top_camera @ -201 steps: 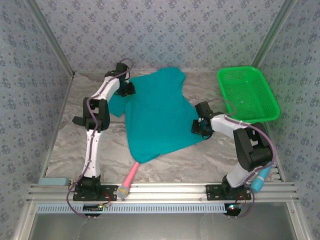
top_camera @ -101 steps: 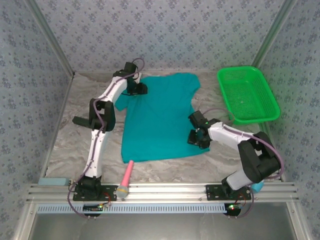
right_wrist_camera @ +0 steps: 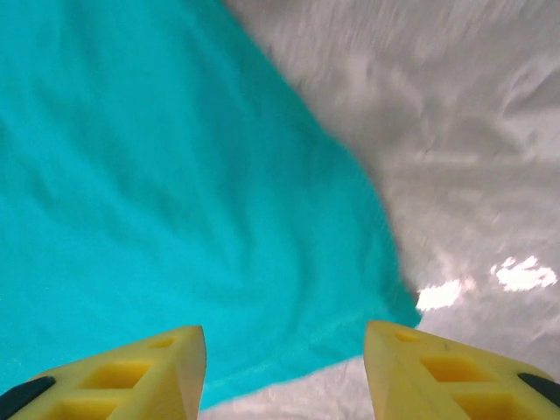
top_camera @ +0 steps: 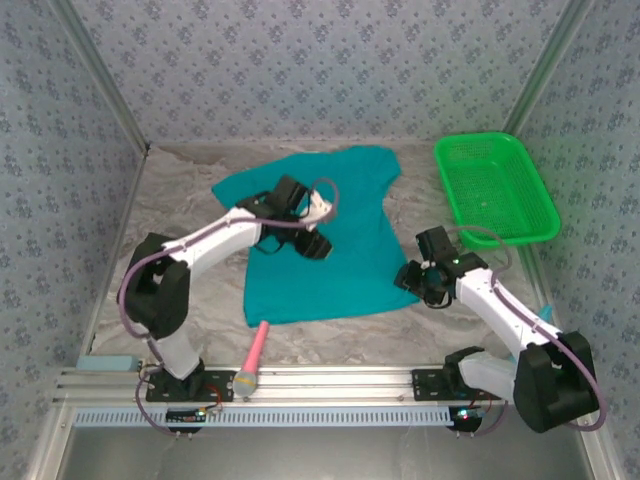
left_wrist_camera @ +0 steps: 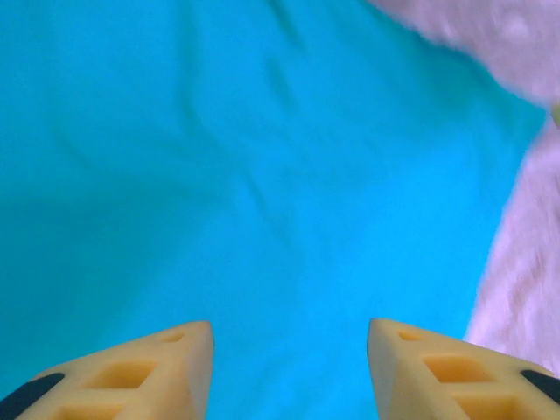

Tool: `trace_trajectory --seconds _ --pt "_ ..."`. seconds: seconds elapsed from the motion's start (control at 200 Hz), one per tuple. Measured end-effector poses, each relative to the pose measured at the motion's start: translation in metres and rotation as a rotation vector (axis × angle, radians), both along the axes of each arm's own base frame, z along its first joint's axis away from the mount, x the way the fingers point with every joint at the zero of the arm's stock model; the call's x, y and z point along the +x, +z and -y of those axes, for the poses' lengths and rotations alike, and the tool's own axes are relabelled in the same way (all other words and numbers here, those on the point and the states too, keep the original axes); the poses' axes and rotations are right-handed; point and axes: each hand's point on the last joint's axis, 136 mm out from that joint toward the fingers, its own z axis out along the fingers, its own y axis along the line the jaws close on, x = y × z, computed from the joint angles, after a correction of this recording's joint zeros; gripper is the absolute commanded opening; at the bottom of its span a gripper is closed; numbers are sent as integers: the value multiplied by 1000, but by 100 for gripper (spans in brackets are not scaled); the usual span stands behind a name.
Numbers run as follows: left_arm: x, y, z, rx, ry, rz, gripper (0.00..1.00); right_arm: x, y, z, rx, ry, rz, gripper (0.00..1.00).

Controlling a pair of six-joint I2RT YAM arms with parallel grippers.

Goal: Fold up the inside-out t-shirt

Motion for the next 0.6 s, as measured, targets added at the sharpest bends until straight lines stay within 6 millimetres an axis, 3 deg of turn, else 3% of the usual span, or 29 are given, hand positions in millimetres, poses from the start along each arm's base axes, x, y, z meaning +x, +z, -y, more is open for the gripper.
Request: trace_trajectory --seconds 0.12,0.245,0.485,0.54,0.6 --pt "-58 -25 -9 7 -136 22 51 -24 -18 -7 18 6 -83 56" --pt "-94 -42 -5 -8 -259 83 54 -23 -21 -2 21 -35 -92 54" --pt "-100 -41 17 -22 -357 234 57 -4 -26 -2 54 -108 -54 32" --pt "-100 -42 21 -20 -372 254 57 0 -31 -3 57 -120 -57 33" --pt "-101 -45 25 -16 -393 273 58 2 -34 -2 52 -131 -56 44"
